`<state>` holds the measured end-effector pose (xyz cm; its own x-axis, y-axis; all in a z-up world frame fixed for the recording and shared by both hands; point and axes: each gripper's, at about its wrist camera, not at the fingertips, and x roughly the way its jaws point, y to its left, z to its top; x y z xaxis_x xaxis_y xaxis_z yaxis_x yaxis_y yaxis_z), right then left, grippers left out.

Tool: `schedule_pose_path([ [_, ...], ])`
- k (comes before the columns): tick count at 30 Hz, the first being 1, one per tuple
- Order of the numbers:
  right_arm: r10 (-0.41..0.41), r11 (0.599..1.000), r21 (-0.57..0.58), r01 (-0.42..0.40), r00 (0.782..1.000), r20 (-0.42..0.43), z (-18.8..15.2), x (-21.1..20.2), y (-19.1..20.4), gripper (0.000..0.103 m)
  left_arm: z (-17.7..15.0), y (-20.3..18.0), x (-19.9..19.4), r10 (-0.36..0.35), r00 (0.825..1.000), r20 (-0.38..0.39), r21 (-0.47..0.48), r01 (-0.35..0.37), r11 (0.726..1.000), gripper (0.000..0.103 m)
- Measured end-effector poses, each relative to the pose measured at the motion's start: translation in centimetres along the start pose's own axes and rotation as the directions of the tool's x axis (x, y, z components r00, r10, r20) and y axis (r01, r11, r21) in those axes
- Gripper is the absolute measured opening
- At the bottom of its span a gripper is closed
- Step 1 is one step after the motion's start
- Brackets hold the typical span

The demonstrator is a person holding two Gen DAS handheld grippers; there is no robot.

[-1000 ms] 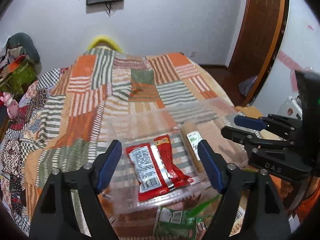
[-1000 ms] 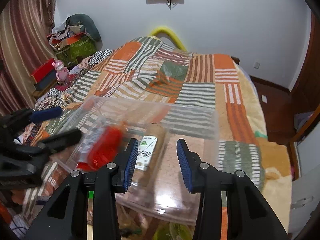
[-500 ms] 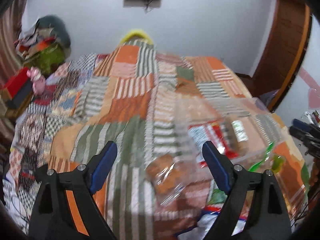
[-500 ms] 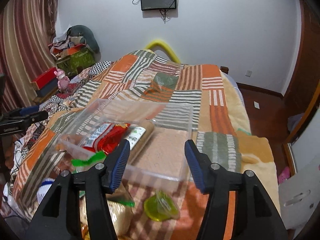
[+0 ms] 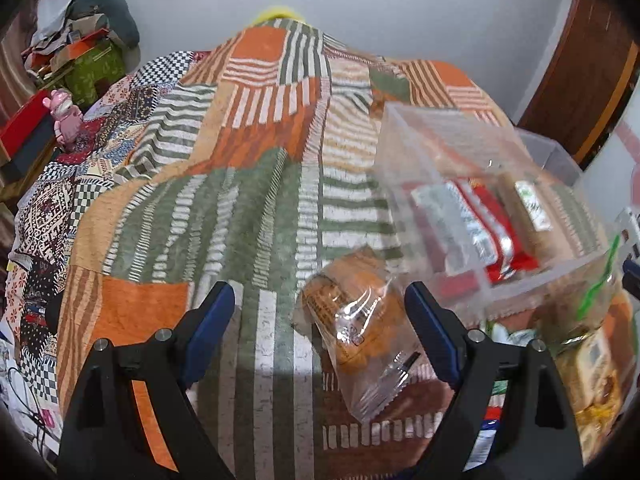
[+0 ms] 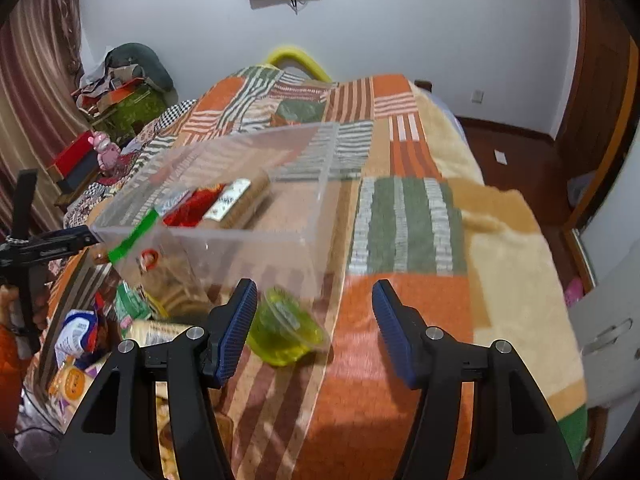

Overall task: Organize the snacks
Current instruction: 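Grasp green jelly cup with right gripper while left grasps orange bread bag, then carry jelly cup into clear box with right while left drops bread bag in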

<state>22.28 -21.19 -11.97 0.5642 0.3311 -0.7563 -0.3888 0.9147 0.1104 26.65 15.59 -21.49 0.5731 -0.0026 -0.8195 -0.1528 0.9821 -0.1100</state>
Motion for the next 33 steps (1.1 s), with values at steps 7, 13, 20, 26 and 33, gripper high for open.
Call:
schedule_pose_path([
  [7,0.024,1.000,-0.003,-0.024,0.998,-0.052,-1.3,1.2,0.4,0.058,-1.3,0.7,2.0,-0.004,0.999,-0.045,-0.026,0.003,1.000,0.078],
  [13,0.040,0.999,-0.014,-0.042,0.995,-0.094,-1.8,2.7,1.4,0.058,-1.6,0.3,2.3,-0.020,0.999,-0.029,-0.020,0.020,1.000,0.067],
  [20,0.046,0.998,-0.041,-0.051,0.993,-0.113,-2.2,2.9,1.6,0.046,-1.9,0.3,1.8,-0.022,1.000,-0.008,-0.019,0.022,1.000,0.053],
  [26,0.027,0.998,-0.059,-0.032,0.996,-0.084,-2.2,2.1,1.7,0.041,-2.4,0.3,-1.2,-0.002,0.999,0.039,-0.008,0.003,1.000,0.052],
  [33,0.033,0.999,-0.029,-0.034,0.998,-0.044,-1.8,0.1,1.1,0.038,-2.0,-0.4,-5.8,0.006,0.992,0.123,0.021,-0.008,1.000,0.052],
])
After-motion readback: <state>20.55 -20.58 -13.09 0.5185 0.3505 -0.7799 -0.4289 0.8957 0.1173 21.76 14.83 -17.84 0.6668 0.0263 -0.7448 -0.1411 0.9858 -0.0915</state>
